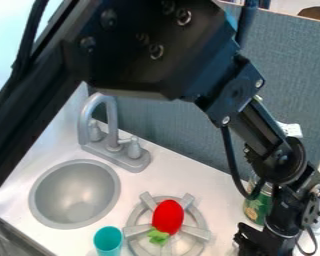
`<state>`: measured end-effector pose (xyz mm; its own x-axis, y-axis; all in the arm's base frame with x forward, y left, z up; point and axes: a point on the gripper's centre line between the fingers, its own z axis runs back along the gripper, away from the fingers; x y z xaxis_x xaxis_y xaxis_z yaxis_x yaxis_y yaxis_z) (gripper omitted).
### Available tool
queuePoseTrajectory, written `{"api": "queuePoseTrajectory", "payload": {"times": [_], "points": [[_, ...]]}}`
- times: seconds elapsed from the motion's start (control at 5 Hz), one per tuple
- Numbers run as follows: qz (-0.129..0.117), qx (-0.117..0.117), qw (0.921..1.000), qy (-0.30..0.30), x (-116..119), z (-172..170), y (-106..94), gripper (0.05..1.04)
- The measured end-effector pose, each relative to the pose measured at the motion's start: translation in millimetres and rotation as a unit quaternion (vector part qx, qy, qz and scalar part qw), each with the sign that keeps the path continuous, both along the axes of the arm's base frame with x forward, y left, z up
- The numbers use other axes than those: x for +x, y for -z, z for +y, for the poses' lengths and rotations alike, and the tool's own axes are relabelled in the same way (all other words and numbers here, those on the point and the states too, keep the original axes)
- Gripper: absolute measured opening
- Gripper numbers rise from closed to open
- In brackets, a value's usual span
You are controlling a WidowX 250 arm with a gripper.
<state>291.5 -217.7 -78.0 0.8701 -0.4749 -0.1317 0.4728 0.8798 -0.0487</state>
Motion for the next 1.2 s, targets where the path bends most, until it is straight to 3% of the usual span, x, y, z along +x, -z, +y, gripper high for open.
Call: {"api": "queuePoseTrajectory", "payload": {"times": [0.4, 0.6, 0.8, 1.0, 1.2], "points": [[-0.011, 0.002, 0.9999, -0.001, 12.0, -13.7, 8.8, 0.654], [-0.008, 0.009, 0.9999, -0.005, 14.7, -14.4, 9.8, 0.731], [-0.011, 0.01, 0.9998, -0.016, 10.6, -16.1, 11.4, 0.966], [-0.025, 0.006, 0.9992, -0.03, -1.1, -5.9, 0.8, 0.996], [-0.069, -0.023, 0.9962, -0.047, -3.6, -0.4, -42.1, 0.996]]}}
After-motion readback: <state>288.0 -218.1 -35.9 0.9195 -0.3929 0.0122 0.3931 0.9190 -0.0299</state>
